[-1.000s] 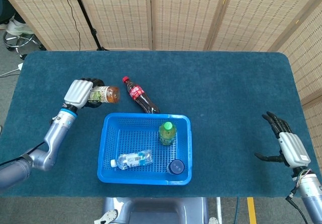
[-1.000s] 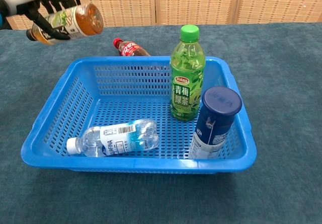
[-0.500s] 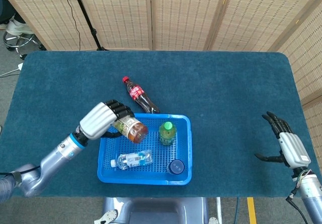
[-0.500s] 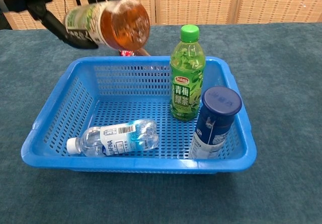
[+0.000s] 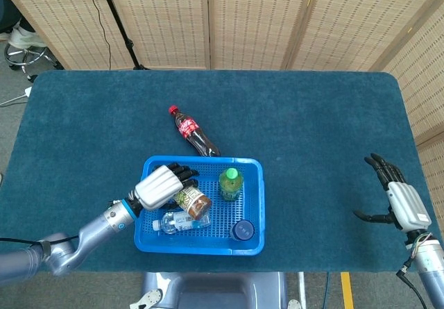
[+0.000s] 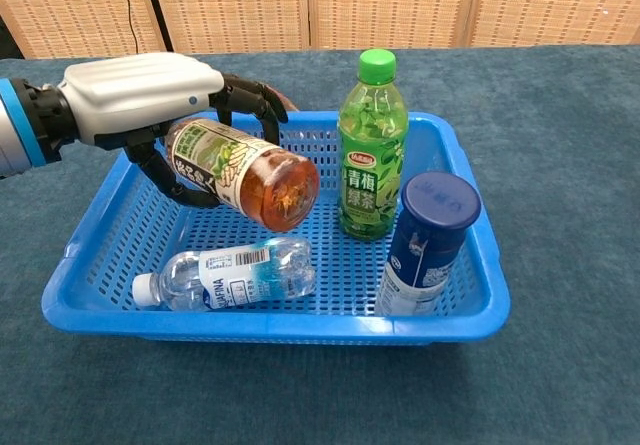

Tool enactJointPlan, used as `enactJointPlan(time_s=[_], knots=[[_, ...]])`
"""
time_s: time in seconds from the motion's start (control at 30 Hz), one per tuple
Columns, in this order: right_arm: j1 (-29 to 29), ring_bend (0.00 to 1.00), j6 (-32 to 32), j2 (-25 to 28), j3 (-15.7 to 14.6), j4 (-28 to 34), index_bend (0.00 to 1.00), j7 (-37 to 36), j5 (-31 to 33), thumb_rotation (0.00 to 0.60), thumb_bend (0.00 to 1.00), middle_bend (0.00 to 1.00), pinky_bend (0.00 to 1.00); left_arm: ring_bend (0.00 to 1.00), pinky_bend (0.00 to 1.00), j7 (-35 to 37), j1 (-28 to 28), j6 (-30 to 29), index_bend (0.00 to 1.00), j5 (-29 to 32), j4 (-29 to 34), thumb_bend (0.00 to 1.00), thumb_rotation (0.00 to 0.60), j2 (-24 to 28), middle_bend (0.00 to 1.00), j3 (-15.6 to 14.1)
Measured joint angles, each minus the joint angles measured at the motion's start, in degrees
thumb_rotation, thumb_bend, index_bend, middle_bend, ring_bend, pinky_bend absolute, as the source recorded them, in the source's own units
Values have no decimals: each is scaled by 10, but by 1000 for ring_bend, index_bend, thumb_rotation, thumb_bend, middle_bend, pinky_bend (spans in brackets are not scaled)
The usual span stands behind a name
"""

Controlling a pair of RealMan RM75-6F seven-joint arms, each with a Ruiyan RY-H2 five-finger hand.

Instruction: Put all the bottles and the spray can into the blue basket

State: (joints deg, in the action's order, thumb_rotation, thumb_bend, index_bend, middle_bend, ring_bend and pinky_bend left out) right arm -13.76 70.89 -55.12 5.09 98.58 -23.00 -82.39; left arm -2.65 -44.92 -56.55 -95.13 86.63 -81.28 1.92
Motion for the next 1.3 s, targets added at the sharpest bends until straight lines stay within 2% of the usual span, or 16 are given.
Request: enactJointPlan(time_s=[0.1, 0.23, 0.37, 0.53, 0.73, 0.9, 1.17, 1.3], knots=[[0, 0, 1, 0, 1, 1, 0, 2, 2, 600, 0, 0, 0, 0, 0, -12, -4, 32, 0, 29, 28, 30, 600, 16, 0, -1], [0, 0, 0, -1, 1, 2, 0, 6, 3, 600, 0, 0, 0, 0, 0, -11, -4, 31, 0, 41, 46, 27, 600, 32, 0, 1], [0, 0, 0, -2, 0, 4, 0, 10, 2, 600, 0, 0, 0, 0, 0, 26, 1, -3, 0, 33, 39, 27, 600, 48, 0, 10], [-1, 0, -3, -2, 0, 4, 0, 11, 3, 600, 0, 0, 0, 0, 0, 63, 2, -39, 0, 23, -6, 27, 600, 67, 0, 26], [-2, 0, -5, -4, 3, 2, 0, 14, 9, 600, 0, 0, 0, 0, 0, 93, -6, -52, 0, 10, -94, 25, 600, 76, 0, 36], [-2, 0, -5, -5, 5, 4, 0, 20, 16, 600, 0, 0, 0, 0, 0, 126, -28, -52, 0, -12, -202, 0, 600, 57, 0, 34], [-6, 0, -12, -11, 11, 5, 0, 31, 35, 600, 0, 0, 0, 0, 0, 239, -86, -43, 0, -57, -436, 0, 600, -39, 0, 6], [-7, 0, -16, -12, 14, 3, 0, 34, 43, 600, 0, 0, 0, 0, 0, 288, -117, -31, 0, -71, -508, 0, 600, -87, 0, -11]])
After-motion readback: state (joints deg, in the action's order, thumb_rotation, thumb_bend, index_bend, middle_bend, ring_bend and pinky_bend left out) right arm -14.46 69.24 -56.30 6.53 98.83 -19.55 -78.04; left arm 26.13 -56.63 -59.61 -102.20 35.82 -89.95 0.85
